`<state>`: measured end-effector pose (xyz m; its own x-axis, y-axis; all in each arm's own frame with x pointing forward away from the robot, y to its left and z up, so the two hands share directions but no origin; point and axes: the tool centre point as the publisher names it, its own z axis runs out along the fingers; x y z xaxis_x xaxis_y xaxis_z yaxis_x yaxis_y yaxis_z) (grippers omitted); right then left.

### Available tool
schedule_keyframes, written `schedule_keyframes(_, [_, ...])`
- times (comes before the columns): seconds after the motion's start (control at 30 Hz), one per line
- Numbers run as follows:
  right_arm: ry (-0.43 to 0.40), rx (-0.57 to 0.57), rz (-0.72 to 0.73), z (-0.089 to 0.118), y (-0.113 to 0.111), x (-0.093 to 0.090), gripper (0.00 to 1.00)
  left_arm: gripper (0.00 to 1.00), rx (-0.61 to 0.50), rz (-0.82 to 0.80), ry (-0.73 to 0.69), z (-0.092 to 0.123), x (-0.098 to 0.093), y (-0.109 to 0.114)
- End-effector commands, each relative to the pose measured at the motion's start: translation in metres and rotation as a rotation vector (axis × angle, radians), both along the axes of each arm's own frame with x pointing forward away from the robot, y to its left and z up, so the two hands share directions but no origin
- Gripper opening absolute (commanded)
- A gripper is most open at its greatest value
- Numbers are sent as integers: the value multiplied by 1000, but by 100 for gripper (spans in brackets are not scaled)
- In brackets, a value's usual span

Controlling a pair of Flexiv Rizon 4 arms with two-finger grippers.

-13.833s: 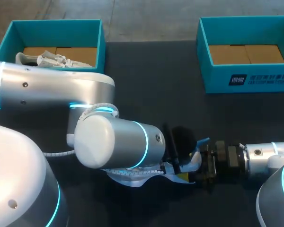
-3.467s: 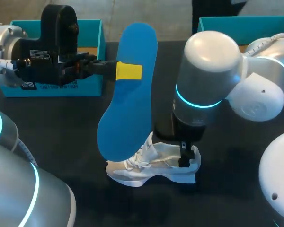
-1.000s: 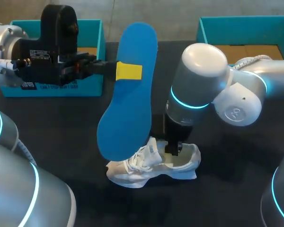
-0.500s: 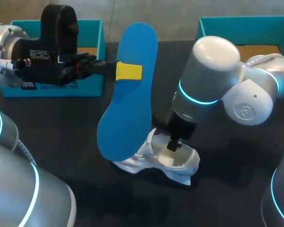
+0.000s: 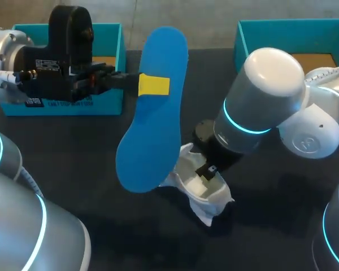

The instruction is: Take the shoe out of the shoebox, open the shoe tongue, remove and reinsert the insole, then place the shoe into the shoebox

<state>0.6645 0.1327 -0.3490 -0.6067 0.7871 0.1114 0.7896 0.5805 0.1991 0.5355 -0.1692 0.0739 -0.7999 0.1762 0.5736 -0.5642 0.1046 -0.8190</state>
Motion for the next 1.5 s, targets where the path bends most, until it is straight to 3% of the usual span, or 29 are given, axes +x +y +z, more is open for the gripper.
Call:
schedule_keyframes(0.03, [-10,-20,-132,3,2,-2,0,0,2,0,0,0,0,-1])
schedule_keyframes(0.27, [10,-33,-301,-4,6,2,0,0,2,0,0,0,0,-1])
schedule_keyframes(0.63, [7,12,-457,-24,6,-9,0,0,2,0,0,0,0,-1])
schedule_keyframes(1.5, [40,44,-609,-58,-1,-19,0,0,2,0,0,0,0,-1])
